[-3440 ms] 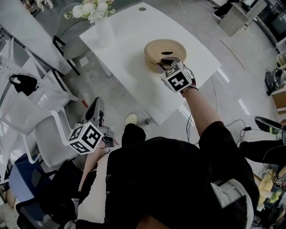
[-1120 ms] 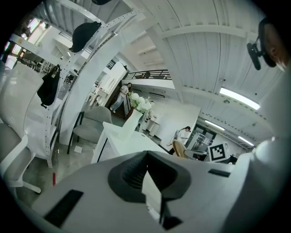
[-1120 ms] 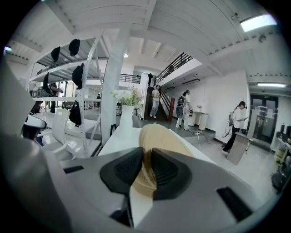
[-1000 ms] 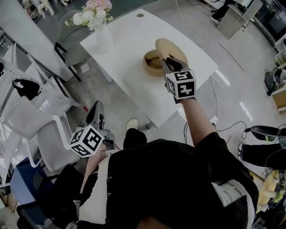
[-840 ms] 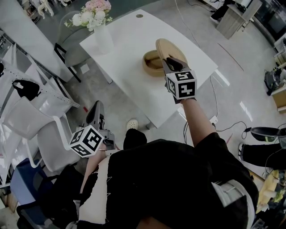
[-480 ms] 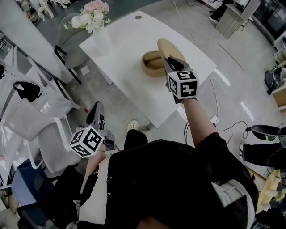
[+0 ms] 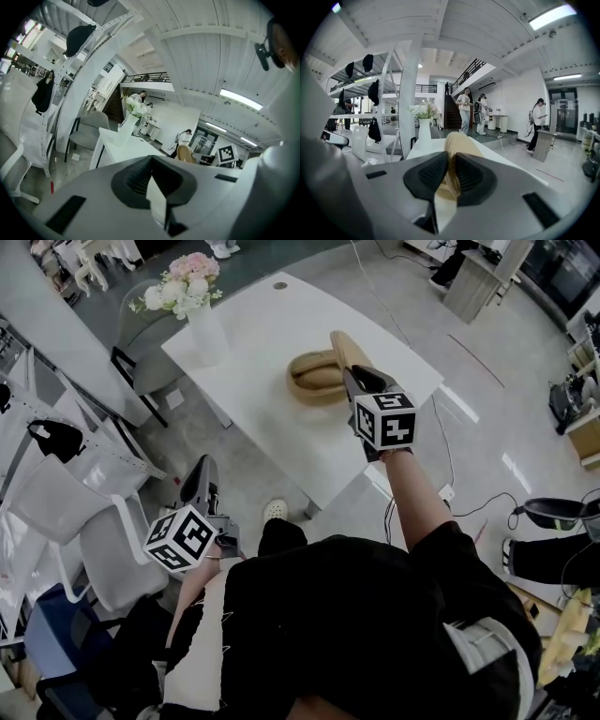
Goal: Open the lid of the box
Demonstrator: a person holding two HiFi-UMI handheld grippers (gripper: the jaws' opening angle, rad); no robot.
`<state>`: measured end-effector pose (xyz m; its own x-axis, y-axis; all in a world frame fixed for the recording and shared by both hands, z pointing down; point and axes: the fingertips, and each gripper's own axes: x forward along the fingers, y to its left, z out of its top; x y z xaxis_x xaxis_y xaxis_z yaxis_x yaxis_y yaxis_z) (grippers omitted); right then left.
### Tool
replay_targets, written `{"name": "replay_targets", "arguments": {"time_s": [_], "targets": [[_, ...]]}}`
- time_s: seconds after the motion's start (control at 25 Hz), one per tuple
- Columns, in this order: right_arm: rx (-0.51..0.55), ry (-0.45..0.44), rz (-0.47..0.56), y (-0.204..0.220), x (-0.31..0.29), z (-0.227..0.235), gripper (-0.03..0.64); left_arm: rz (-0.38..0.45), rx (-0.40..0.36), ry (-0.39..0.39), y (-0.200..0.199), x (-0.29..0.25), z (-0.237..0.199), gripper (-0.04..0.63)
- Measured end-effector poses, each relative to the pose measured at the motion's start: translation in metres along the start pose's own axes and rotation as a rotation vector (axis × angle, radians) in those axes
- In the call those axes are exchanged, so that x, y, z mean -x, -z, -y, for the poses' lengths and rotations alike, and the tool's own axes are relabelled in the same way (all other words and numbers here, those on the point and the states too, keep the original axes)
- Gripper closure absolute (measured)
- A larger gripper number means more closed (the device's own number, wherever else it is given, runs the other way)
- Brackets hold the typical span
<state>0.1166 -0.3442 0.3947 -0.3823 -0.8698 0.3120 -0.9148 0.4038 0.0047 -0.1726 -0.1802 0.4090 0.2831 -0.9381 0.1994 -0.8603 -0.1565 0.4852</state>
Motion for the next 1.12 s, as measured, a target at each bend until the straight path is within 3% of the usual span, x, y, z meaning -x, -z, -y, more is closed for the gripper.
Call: {"name": "replay_targets", "arguments": {"time_s": [0.6,1.12], "targets": [[-0.051,0.061,0.032,0.013,0.054,0.013,0.558,-0.024,-0.023,0.081,0.013,0.002,0.038,0.584],[-0.103,0.069,0.13,0.001,0.115,-0.003,0.558,-0.037,-0.041,0.169,0.024,0.004,0.078,0.584]]}}
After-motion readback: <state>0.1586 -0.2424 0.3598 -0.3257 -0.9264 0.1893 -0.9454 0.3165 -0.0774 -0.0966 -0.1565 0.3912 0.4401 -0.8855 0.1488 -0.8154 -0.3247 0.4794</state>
